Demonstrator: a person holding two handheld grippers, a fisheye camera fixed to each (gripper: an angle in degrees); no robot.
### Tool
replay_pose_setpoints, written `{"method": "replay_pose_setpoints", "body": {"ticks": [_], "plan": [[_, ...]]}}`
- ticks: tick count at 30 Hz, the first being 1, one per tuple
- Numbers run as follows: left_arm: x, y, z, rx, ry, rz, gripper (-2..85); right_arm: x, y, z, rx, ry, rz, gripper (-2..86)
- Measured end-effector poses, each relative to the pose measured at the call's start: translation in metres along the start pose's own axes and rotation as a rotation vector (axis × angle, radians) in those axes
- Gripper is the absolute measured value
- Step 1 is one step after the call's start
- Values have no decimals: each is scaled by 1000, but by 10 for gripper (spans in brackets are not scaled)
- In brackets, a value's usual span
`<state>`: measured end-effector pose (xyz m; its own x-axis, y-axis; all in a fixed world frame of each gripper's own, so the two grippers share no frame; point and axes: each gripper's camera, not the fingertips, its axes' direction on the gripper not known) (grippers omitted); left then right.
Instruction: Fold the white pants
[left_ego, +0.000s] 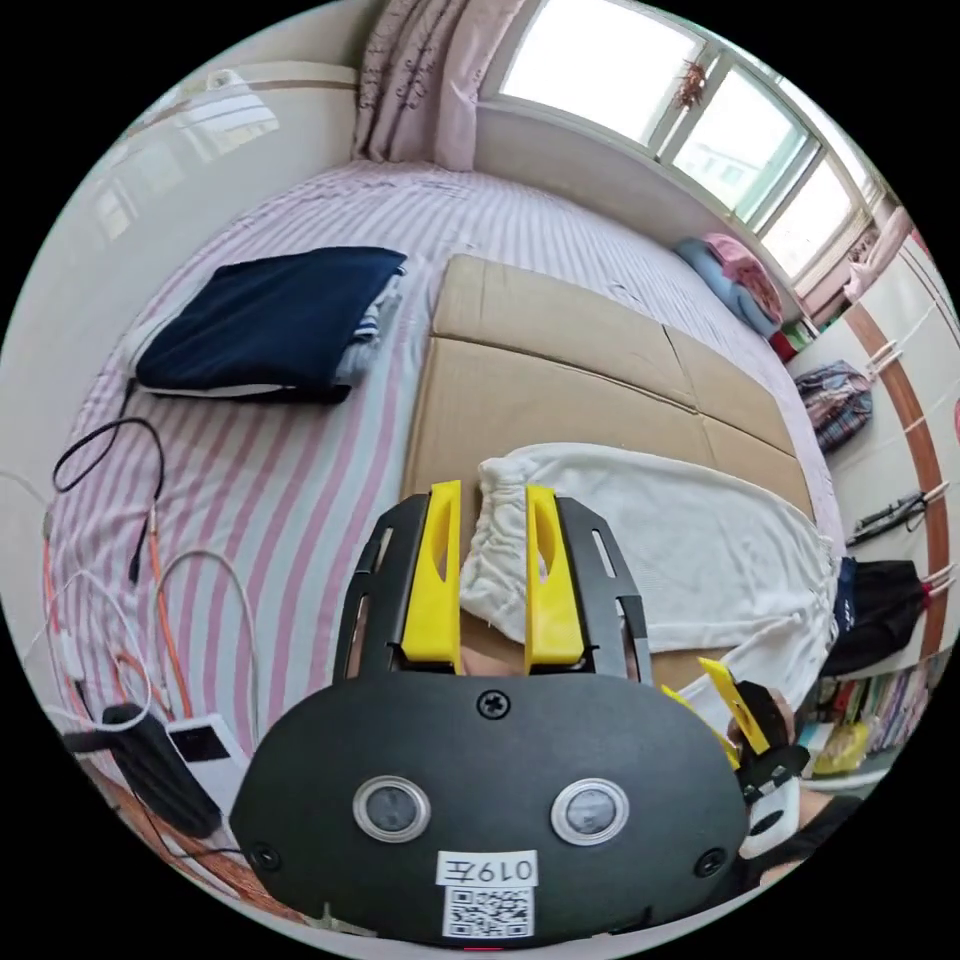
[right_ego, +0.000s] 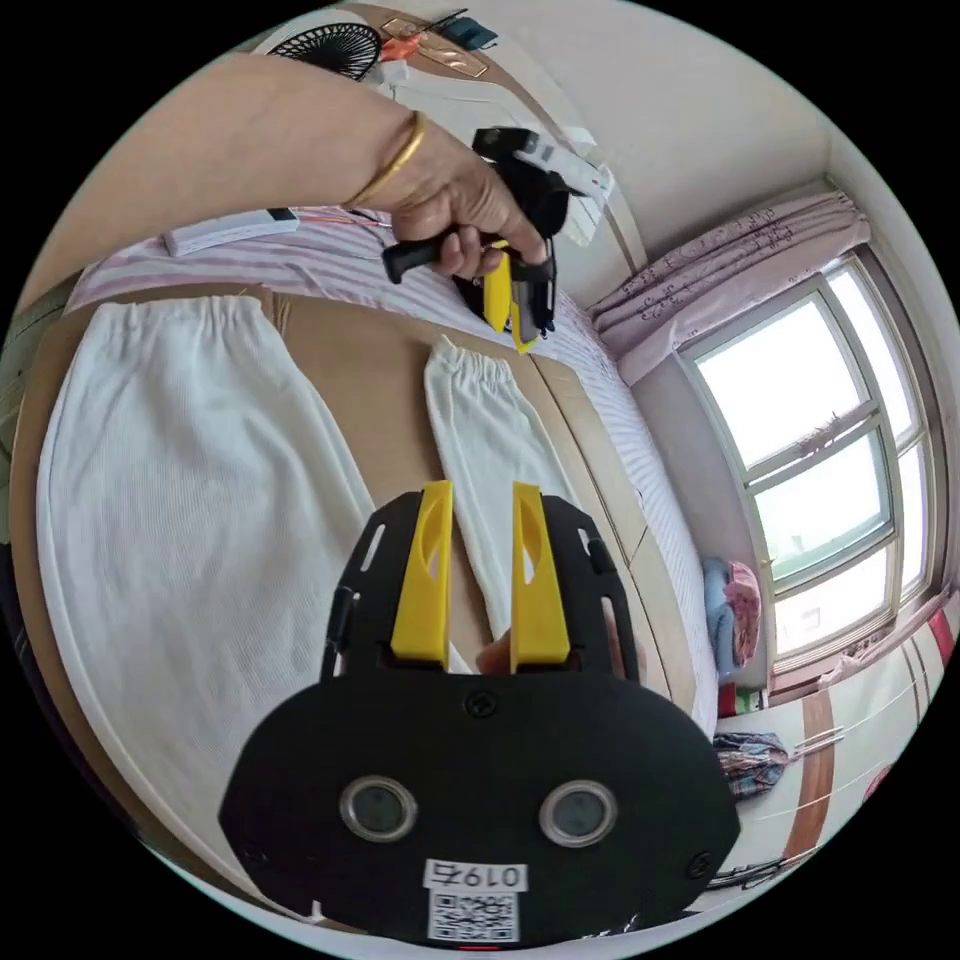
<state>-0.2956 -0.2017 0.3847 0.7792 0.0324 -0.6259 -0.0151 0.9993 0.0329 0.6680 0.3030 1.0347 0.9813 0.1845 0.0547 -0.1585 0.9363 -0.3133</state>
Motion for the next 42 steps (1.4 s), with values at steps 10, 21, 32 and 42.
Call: {"method": "replay_pose_setpoints", "body": {"ticks": [10, 21, 32, 42], "plan": [[33, -67, 44, -196, -20, 99, 71, -53, -13, 61, -137, 82, -182, 24], [81, -83, 22, -154, -217, 176, 26, -66, -2, 63, -144, 134, -186, -5], [125, -66, 7, -102, -373, 238, 84, -29, 48, -22, -39, 158, -75, 90], [223, -7, -63, 46, -75, 402, 30, 74, 258, -112, -272, 213, 177, 76]]}}
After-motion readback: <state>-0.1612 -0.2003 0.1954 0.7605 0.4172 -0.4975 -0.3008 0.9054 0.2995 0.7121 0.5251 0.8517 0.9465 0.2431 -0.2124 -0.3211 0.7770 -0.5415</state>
